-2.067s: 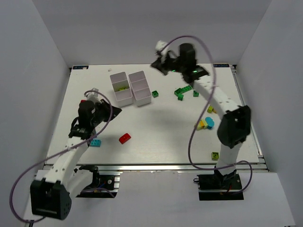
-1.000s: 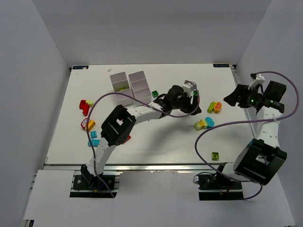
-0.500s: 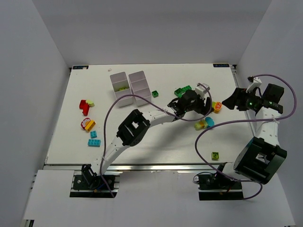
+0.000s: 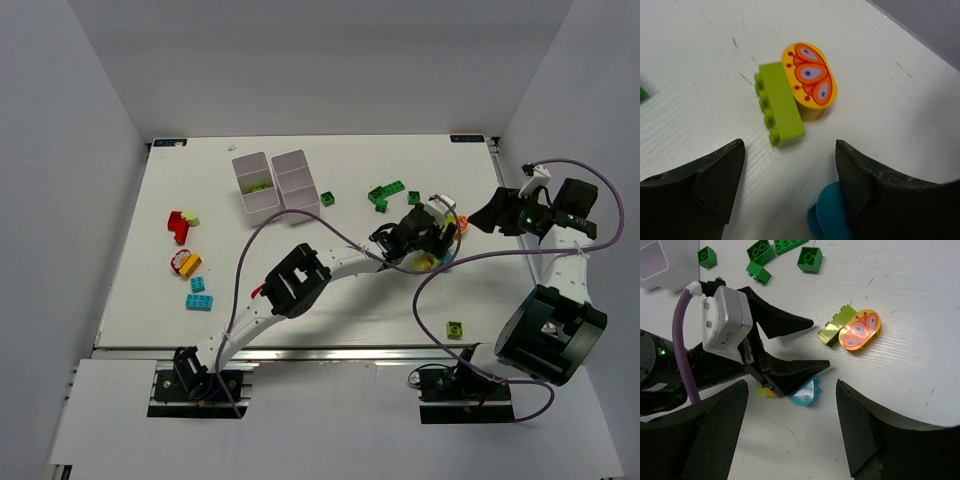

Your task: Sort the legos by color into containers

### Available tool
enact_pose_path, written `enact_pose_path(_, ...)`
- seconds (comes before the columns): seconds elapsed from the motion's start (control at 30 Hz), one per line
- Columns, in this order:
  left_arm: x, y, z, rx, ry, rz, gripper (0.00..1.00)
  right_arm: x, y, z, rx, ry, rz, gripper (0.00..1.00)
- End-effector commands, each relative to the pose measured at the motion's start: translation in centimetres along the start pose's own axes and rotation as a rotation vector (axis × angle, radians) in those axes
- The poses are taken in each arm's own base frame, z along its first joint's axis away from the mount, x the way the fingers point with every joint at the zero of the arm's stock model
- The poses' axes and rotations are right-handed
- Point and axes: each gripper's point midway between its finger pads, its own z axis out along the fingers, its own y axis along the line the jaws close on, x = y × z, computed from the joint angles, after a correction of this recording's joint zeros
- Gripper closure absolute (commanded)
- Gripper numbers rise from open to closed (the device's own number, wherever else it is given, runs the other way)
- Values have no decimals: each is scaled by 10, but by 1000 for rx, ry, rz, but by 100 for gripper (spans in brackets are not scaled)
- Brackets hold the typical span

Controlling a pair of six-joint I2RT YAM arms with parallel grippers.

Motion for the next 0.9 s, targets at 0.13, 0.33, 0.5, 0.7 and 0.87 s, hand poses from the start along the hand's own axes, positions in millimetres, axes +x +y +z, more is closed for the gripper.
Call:
enact_pose_path(0.13, -17, 14, 12, -109, -70, 51, 18, -9, 3, -1, -26, -24, -17, 25)
enact_pose_path(0.33, -12, 15, 20, -103, -73, 69, 25, -7, 3, -4, -24, -31, -12, 24)
enact_pose_path(0.5, -2, 14, 21, -93, -51, 67, 34, -3, 1, -3, -27, -29, 6, 24)
enact_pose_path(0.7, -8, 15, 21, -95, -73, 73, 44, 3, 1, -2, -30, -21, 2, 24)
enact_pose_path(0.87, -31, 10, 16, -75, -126, 66, 71, 13, 2, 0, -47, 1, -9, 26)
